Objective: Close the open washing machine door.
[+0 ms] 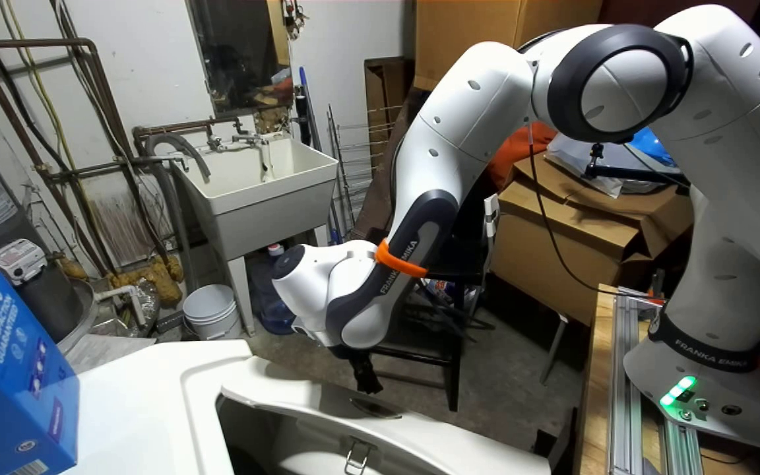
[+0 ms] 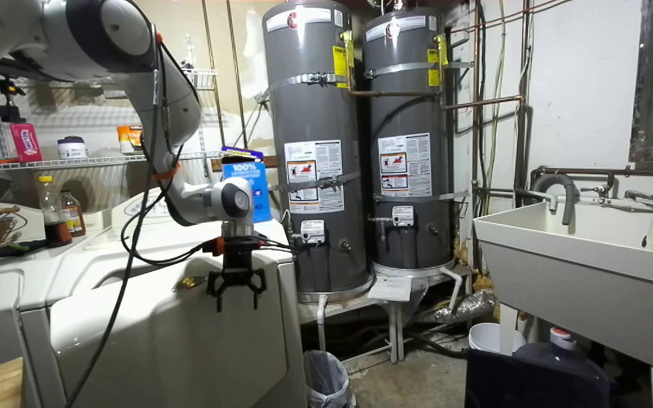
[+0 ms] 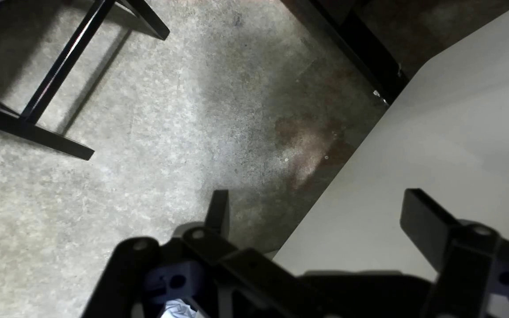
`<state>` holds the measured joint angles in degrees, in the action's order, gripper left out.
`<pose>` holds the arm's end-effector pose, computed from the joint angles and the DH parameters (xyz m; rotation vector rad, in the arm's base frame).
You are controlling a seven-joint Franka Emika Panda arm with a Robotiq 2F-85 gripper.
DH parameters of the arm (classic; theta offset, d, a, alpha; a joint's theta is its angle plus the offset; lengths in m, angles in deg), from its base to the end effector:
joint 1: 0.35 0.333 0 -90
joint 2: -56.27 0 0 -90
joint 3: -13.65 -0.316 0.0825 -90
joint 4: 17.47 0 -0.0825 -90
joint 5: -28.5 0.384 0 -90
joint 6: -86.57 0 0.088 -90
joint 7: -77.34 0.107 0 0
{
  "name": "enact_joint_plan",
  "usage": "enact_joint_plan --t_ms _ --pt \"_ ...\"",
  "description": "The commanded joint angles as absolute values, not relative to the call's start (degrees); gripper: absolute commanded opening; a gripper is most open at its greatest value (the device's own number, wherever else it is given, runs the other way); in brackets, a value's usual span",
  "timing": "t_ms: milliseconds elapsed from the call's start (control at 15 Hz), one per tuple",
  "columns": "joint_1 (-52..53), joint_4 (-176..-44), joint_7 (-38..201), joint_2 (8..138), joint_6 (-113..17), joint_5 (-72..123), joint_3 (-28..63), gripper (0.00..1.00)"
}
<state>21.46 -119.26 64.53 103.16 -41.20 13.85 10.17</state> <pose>0.5478 0.2502 0.0732 2.6766 1.2077 -0.5090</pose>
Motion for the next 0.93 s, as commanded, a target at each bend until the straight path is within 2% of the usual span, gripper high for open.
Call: enact_joint_plan --t_ms 0,333,867 --pt "19.8 -118.8 65.6 103.5 -40.7 12.2 8.4 1.0" --pt "20.3 -123.1 68.2 101.5 -41.0 13.2 7.4 1.0" --pt "23.1 -149.0 87.7 87.8 -43.4 12.8 7.2 1.0"
